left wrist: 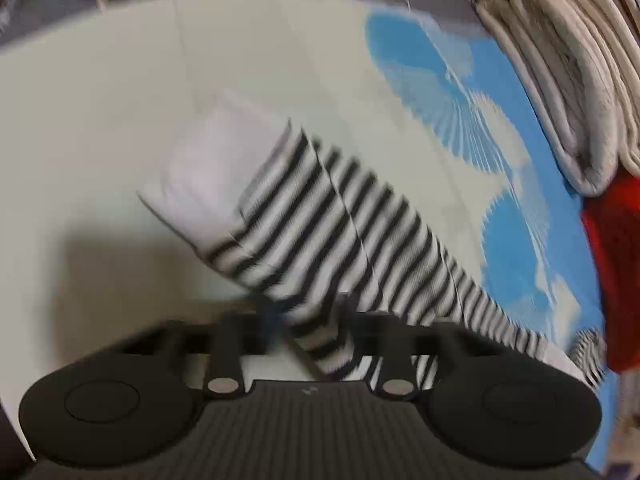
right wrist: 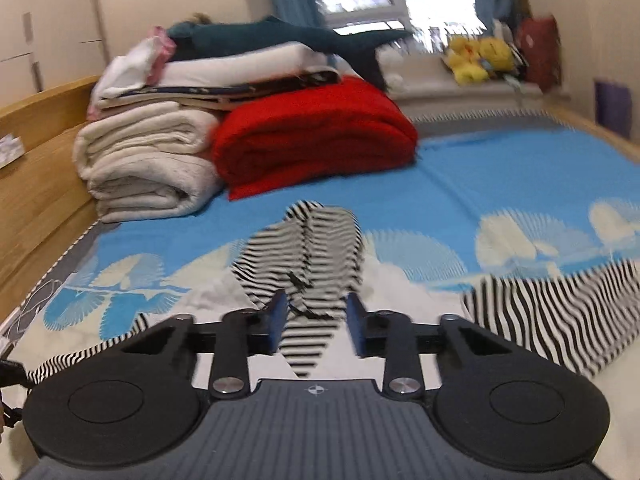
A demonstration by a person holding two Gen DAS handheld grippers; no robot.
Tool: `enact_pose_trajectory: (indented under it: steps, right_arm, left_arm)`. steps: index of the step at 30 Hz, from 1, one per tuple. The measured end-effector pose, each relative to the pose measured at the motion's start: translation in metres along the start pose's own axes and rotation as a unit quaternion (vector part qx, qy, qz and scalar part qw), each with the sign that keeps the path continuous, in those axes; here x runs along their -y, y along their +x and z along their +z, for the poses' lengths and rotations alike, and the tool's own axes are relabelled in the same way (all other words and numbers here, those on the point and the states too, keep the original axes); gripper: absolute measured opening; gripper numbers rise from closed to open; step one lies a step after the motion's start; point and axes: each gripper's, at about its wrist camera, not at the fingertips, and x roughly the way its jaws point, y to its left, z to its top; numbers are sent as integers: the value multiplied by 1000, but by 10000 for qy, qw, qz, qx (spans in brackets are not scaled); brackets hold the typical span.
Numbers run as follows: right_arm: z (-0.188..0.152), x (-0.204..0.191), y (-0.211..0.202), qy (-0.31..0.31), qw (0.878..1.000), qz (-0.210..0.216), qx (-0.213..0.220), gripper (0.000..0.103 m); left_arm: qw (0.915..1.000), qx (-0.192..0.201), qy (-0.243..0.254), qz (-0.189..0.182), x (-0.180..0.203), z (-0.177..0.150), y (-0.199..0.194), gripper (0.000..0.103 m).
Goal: Fold small clothes
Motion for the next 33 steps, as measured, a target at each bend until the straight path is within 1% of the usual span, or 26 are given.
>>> enact_pose_trajectory:
  steps: [1, 3, 5, 6, 7, 8, 9, 10, 11, 12, 13, 14, 15, 16, 17, 19, 20, 21, 23, 24, 25, 27, 29, 31, 33]
  right_arm:
    - [1, 5, 6, 92, 9999, -74, -96, 17]
    - [-1, 15, 11, 218, 9992, -216, -253, 15]
    - [-3, 22, 16, 277, 9983, -344, -375, 13]
    - [-5, 26, 18, 305, 9977, -404, -443, 12]
    - [-7, 31, 19, 330, 9972, -448, -500, 11]
    - [-9, 34, 20, 349, 9967, -489, -553, 11]
    - [-12, 37, 21, 361, 9961, -527, -603, 11]
    - [-14, 39, 22, 369, 9957, -551, -654, 11]
    - [-15, 40, 24, 382, 9951, -561, -712, 11]
    - [-16, 40, 25, 401, 9947, -556, -768, 11]
    - [-16, 41, 27, 414, 9944, -538, -816, 13]
    - [-18, 40, 29, 421, 9939, -527, -868, 13]
    - [-18, 40, 32, 419, 9935, -548, -907, 14]
    - [-19, 39, 35, 429, 9928, -592, -948, 22]
    - [-20, 40, 38, 479, 9920, -653, -972, 29]
    - [-22, 44, 45, 641, 9900, -682, -1058, 30]
    - [-23, 45, 49, 732, 9889, -658, -1113, 30]
    - [-24, 47, 54, 818, 9879, -631, -1159, 30]
    - [-27, 49, 63, 908, 9862, -621, -1235, 30]
    - [-28, 49, 69, 963, 9849, -603, -1305, 30]
    - [-30, 50, 75, 1032, 9835, -561, -1375, 30]
    - [-35, 51, 88, 1225, 9798, -492, -1505, 30]
    - [-42, 54, 103, 1484, 9721, -501, -1748, 30]
    - [-47, 60, 118, 1914, 9607, -412, -1969, 30]
    - [-50, 63, 129, 2114, 9535, -435, -2103, 30]
  left_arm:
    - [9997, 184, 105, 80, 7, -2, -7, 11]
    - [9964, 638, 543, 108, 33, -11, -27, 7]
    - [9876, 1164, 1053, -12, 62, -25, -53, 6]
    - [9807, 1396, 1350, -231, 81, -36, -67, 6]
    - [9729, 1546, 1639, -520, 99, -49, -80, 6]
    - [9622, 1636, 1965, -937, 119, -66, -93, 6]
    - [9472, 1635, 2339, -1464, 139, -86, -107, 6]
    - [9257, 1469, 2822, -2047, 160, -111, -119, 6]
    - [9067, 1160, 3200, -2490, 177, -131, -125, 7]
    - [8803, 520, 3625, -3015, 196, -155, -127, 22]
    - [8526, -156, 3980, -3383, 211, -176, -124, 37]
    - [8326, -534, 4254, -3506, 221, -196, -123, 36]
    - [8340, -492, 4332, -3382, 225, -206, -123, 37]
    - [8409, -421, 4316, -3238, 226, -209, -121, 37]
    - [8531, -396, 4195, -3076, 228, -205, -115, 37]
    - [8791, -112, 3997, -2593, 226, -194, -106, 37]
    - [8899, 68, 3971, -2243, 226, -190, -99, 37]
    - [8960, 160, 3984, -1956, 225, -189, -94, 37]
    - [9052, 225, 4019, -1364, 224, -188, -78, 37]
    - [9093, 198, 3974, -1217, 223, -188, -74, 37]
    - [9137, 136, 3890, -1167, 222, -187, -70, 37]
    - [9224, -48, 3657, -1237, 220, -185, -66, 37]
    - [9276, -83, 3515, -1262, 226, -182, -62, 37]
    - [9288, -46, 3499, -1216, 226, -179, -63, 37]
    - [9296, -90, 3481, -1207, 228, -177, -62, 37]
